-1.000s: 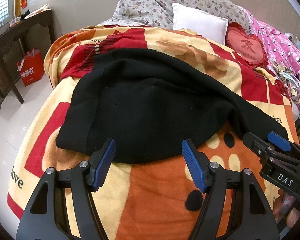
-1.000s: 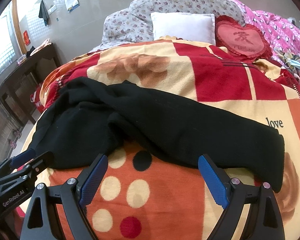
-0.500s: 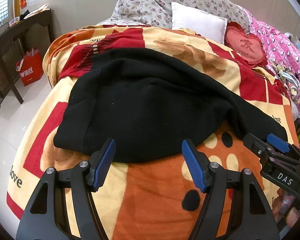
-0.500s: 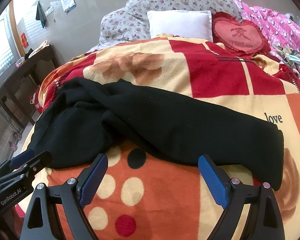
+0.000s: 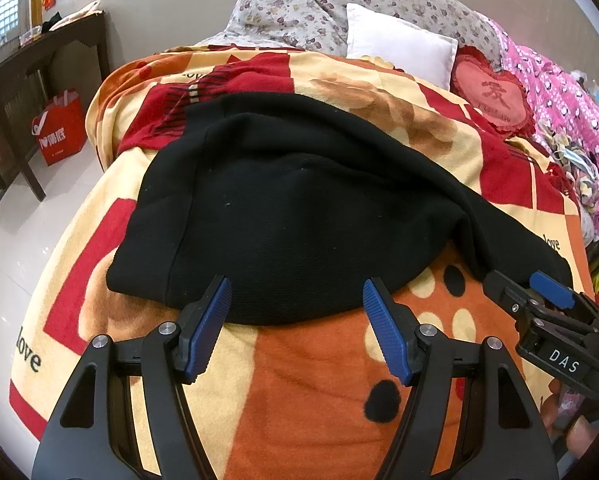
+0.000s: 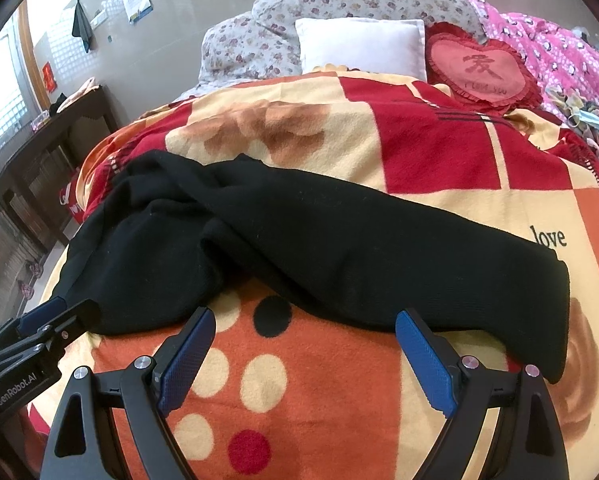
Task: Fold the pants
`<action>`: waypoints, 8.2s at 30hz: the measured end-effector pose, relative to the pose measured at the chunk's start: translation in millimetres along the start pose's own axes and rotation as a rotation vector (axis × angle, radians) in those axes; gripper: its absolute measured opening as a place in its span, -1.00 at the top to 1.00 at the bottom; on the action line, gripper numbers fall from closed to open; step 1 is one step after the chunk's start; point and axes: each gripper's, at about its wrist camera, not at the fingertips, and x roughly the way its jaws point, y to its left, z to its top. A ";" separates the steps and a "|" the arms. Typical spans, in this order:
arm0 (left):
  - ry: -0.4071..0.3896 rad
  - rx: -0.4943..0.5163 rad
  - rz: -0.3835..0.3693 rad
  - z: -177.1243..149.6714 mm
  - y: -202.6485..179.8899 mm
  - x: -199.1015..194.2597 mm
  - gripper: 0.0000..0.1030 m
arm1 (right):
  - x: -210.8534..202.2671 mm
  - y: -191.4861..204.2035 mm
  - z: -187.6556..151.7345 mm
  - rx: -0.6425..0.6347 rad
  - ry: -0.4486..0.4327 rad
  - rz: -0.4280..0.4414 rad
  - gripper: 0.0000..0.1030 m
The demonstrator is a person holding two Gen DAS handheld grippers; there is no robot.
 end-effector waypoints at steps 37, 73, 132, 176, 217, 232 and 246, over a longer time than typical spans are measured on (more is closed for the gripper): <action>0.038 -0.075 -0.055 -1.4 37.7 3.6 -0.34 | 11.9 17.6 8.5 -0.084 0.008 0.028 -0.76; 0.145 -0.218 0.026 19.0 97.2 46.9 -0.36 | 110.8 38.4 183.5 -0.282 -0.160 0.045 0.61; 0.125 -0.157 0.071 13.2 74.5 52.8 -0.62 | 34.8 -85.3 49.7 -0.241 -0.023 0.062 0.86; 0.084 -0.232 -0.185 33.9 91.2 16.7 0.76 | -51.4 -174.3 -0.1 0.128 -0.154 0.050 0.87; 0.113 -0.087 -0.089 -3.1 112.0 -52.0 0.41 | -15.5 2.5 -15.8 -0.228 0.070 0.357 0.49; 0.190 -0.093 -0.111 14.3 85.7 19.2 0.01 | 3.3 -10.1 93.5 -0.554 -0.036 0.096 0.11; 0.231 -0.134 -0.180 44.4 77.6 47.2 -0.02 | 95.1 -2.9 161.8 -0.936 0.115 -0.025 0.08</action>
